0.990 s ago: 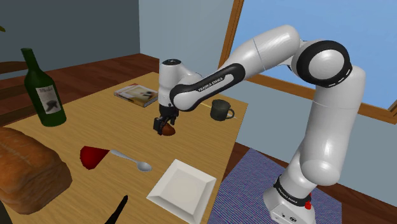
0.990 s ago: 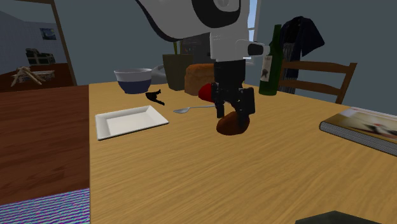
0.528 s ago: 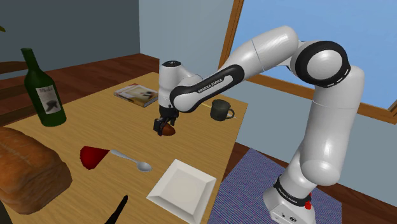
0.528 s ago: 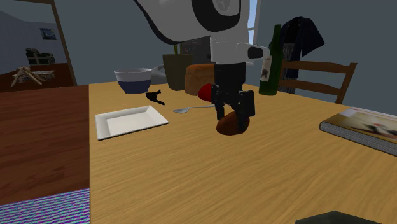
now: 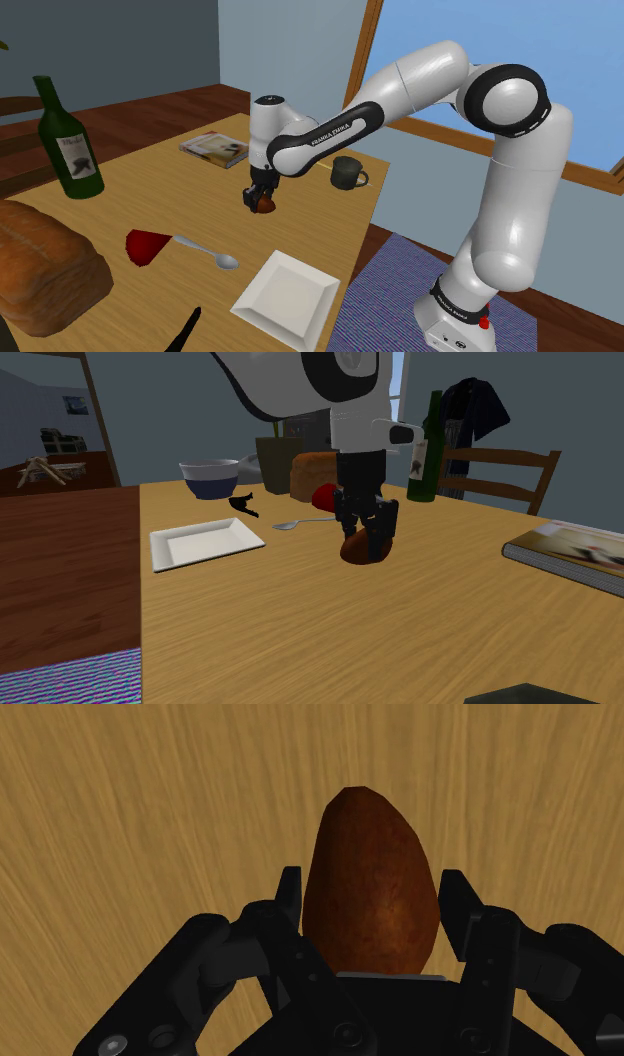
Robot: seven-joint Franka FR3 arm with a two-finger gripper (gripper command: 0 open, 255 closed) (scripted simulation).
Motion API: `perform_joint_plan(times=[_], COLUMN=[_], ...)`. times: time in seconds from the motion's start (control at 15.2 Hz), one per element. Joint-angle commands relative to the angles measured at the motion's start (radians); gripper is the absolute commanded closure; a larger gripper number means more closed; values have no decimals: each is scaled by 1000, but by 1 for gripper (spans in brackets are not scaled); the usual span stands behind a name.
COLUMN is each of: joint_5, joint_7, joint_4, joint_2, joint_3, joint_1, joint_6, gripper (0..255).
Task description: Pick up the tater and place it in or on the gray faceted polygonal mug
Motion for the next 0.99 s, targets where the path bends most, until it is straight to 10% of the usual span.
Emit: perform_joint_plan(times=[0.0, 0.92], joint_5=[0, 46], joint_7=[0, -38], joint_4=[0, 61], joint_2=[0, -83], joint_3=[0, 14], joint_1=[0, -9], joint_6=[0, -138], gripper=[255, 255])
